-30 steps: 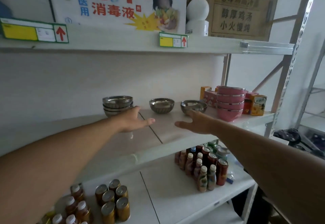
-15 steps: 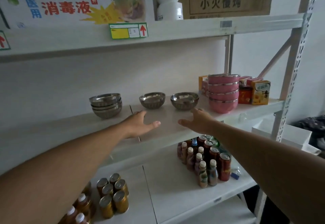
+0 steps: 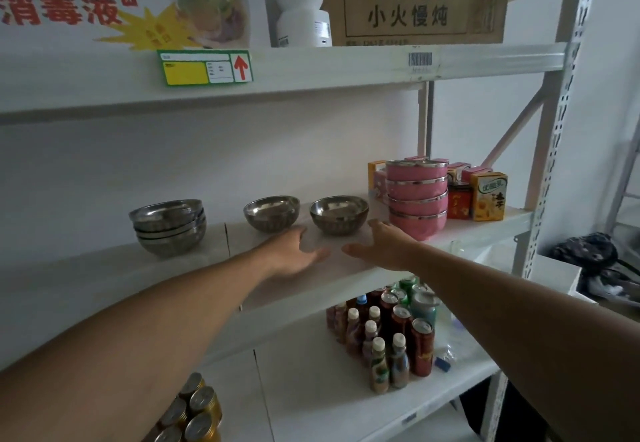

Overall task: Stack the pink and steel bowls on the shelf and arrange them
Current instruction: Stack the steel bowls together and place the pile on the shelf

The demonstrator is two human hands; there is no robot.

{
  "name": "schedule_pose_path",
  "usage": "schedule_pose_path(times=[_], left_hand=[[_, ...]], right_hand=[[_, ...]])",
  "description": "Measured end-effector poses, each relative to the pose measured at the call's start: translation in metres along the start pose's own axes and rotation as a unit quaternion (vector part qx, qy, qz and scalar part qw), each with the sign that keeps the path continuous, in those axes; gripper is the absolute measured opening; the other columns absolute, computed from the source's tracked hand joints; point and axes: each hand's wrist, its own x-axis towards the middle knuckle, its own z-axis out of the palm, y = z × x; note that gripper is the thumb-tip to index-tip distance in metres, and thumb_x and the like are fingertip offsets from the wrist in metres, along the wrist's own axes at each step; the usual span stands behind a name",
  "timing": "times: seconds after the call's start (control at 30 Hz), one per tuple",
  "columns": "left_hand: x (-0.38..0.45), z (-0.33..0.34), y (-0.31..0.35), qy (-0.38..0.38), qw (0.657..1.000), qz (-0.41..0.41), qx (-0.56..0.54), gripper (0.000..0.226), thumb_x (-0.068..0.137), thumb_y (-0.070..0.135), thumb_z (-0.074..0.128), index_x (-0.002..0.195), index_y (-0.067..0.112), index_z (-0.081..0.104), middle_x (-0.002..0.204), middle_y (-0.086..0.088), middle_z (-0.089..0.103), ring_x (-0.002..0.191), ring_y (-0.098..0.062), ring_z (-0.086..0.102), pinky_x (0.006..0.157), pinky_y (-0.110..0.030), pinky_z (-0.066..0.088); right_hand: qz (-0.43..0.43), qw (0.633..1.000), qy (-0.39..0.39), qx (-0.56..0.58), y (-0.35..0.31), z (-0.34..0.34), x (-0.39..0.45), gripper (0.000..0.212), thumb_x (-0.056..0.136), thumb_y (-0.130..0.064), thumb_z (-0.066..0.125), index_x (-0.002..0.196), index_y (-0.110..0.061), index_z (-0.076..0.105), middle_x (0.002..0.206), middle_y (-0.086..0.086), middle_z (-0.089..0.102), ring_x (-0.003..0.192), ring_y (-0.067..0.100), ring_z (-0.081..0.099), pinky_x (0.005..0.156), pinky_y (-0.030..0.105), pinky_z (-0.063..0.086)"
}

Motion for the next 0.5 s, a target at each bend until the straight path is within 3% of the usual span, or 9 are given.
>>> schedule_pose_path(times=[0.07,0.1,0.17,0.23,0.27,0.33,0.4,0.47,0.5], left_hand=[[0.014,0.001,-0.001,-0.002,1.000,0.014,-0.004,0.124,0.068,0.098,0.058,0.164,0.021,0.043,0.167,-0.002,0.051,0.149,-0.025,0.054,0.105,-0.025,0.035],[0.022,0.000,-0.001,-0.010,1.000,0.021,-0.001,0.119,0.071,0.096,0.059,0.162,0.022,0.046,0.166,-0.004,0.052,0.147,-0.027,0.055,0.105,-0.027,0.038],[0.038,-0.002,-0.002,-0.026,0.999,0.039,0.009,0.099,0.082,0.089,0.062,0.156,0.023,0.053,0.161,-0.004,0.057,0.139,-0.029,0.061,0.110,-0.035,0.048],[0.051,-0.004,-0.002,-0.032,0.997,0.067,0.009,0.068,0.093,0.078,0.063,0.139,0.028,0.064,0.144,0.004,0.066,0.120,-0.022,0.067,0.101,-0.036,0.054],[0.057,-0.004,-0.003,-0.035,0.996,0.086,0.010,0.059,0.097,0.072,0.063,0.135,0.028,0.067,0.133,0.007,0.069,0.113,-0.019,0.068,0.097,-0.035,0.055],[0.067,-0.006,-0.005,-0.041,0.991,0.125,0.022,0.051,0.101,0.064,0.063,0.129,0.022,0.070,0.125,-0.003,0.075,0.114,-0.025,0.071,0.094,-0.032,0.057],[0.073,-0.007,-0.008,-0.035,0.984,0.168,0.036,0.038,0.104,0.056,0.065,0.123,0.025,0.073,0.125,-0.010,0.076,0.114,-0.025,0.070,0.081,-0.010,0.047],[0.085,-0.007,-0.015,-0.035,0.979,0.199,0.025,0.018,0.104,0.051,0.069,0.115,0.038,0.074,0.125,-0.008,0.077,0.111,-0.021,0.069,0.073,-0.002,0.040],[0.089,-0.008,-0.017,-0.040,0.976,0.212,0.015,0.020,0.103,0.051,0.071,0.118,0.039,0.075,0.124,-0.005,0.078,0.114,-0.020,0.070,0.080,-0.007,0.043]], right_hand=[[0.015,1.000,-0.006,-0.004,-0.004,-0.002,0.005,0.094,0.085,-0.070,0.069,0.148,-0.005,0.045,0.137,0.014,0.057,0.115,0.029,0.063,0.082,0.031,0.060],[0.013,1.000,-0.006,-0.007,-0.006,-0.002,0.008,0.085,0.088,-0.065,0.070,0.145,-0.006,0.048,0.130,0.012,0.059,0.114,0.028,0.063,0.074,0.021,0.056],[0.003,1.000,-0.008,-0.001,-0.009,0.000,0.014,0.055,0.096,-0.049,0.070,0.137,-0.014,0.056,0.114,0.001,0.058,0.106,0.022,0.061,0.059,0.002,0.043],[0.001,1.000,-0.010,0.008,-0.014,0.001,0.019,0.047,0.098,-0.041,0.070,0.138,-0.022,0.056,0.112,-0.004,0.054,0.100,0.013,0.054,0.058,0.000,0.038],[0.001,1.000,-0.009,0.007,-0.015,0.002,0.024,0.052,0.097,-0.040,0.072,0.142,-0.024,0.054,0.115,-0.005,0.054,0.102,0.012,0.052,0.064,0.001,0.037],[0.011,1.000,-0.005,0.015,-0.016,0.006,0.033,0.060,0.096,-0.040,0.073,0.148,-0.024,0.049,0.126,-0.005,0.055,0.114,0.015,0.054,0.089,0.013,0.044],[0.051,0.998,-0.001,0.040,-0.013,0.009,0.043,0.062,0.095,-0.042,0.073,0.148,-0.018,0.049,0.136,0.003,0.058,0.127,0.026,0.056,0.109,0.032,0.044],[0.075,0.997,0.015,0.015,-0.013,0.011,0.051,0.072,0.087,-0.050,0.077,0.143,-0.014,0.051,0.133,0.009,0.061,0.124,0.031,0.060,0.108,0.045,0.048],[0.072,0.997,0.026,0.015,-0.013,0.012,0.054,0.072,0.085,-0.050,0.079,0.142,-0.013,0.053,0.131,0.009,0.062,0.122,0.030,0.061,0.107,0.046,0.050]])
